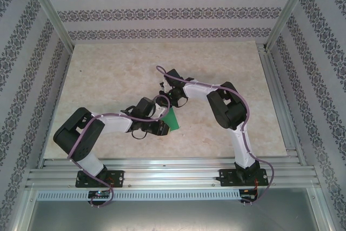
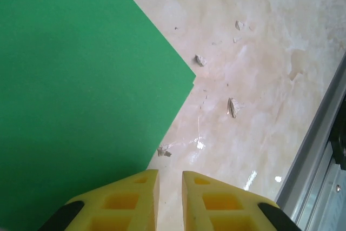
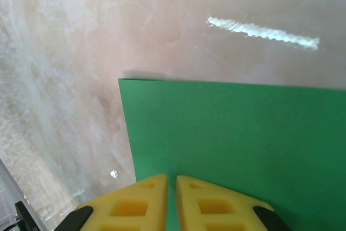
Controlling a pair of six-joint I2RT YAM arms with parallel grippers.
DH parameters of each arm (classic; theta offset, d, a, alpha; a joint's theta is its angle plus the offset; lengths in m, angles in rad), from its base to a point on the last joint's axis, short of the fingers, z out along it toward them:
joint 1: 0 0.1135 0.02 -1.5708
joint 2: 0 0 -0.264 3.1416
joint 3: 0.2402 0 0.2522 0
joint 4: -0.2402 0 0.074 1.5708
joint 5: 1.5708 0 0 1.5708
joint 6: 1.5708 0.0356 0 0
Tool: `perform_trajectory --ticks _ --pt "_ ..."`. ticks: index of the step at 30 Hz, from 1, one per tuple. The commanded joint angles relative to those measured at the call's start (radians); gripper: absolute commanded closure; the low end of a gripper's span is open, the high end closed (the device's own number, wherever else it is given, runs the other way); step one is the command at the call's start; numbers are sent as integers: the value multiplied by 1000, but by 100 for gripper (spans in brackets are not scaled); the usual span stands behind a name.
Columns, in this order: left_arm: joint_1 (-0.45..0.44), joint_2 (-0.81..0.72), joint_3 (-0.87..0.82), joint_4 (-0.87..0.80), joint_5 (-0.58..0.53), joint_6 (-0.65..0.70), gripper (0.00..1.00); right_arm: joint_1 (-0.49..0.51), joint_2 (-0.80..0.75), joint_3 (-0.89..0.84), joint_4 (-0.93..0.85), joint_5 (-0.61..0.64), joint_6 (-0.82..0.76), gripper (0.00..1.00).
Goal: Fold a paper plane with a square sheet of paper (fold left side to right side)
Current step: Hold the square sheet of paper at the center of the table.
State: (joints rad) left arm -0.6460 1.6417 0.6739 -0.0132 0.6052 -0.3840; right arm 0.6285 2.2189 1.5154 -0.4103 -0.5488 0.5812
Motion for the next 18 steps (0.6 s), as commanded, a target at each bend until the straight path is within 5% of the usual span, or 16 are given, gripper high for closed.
perform_trajectory --ticks 1,11,18 --pt "-7 -20 -21 -22 18 41 80 4 46 -38 1 109 9 86" --pt "-7 -141 -121 -50 11 47 80 3 41 -42 10 106 5 86" --pt "1 -308 -30 -170 -47 41 78 0 -57 -31 34 94 -3 79"
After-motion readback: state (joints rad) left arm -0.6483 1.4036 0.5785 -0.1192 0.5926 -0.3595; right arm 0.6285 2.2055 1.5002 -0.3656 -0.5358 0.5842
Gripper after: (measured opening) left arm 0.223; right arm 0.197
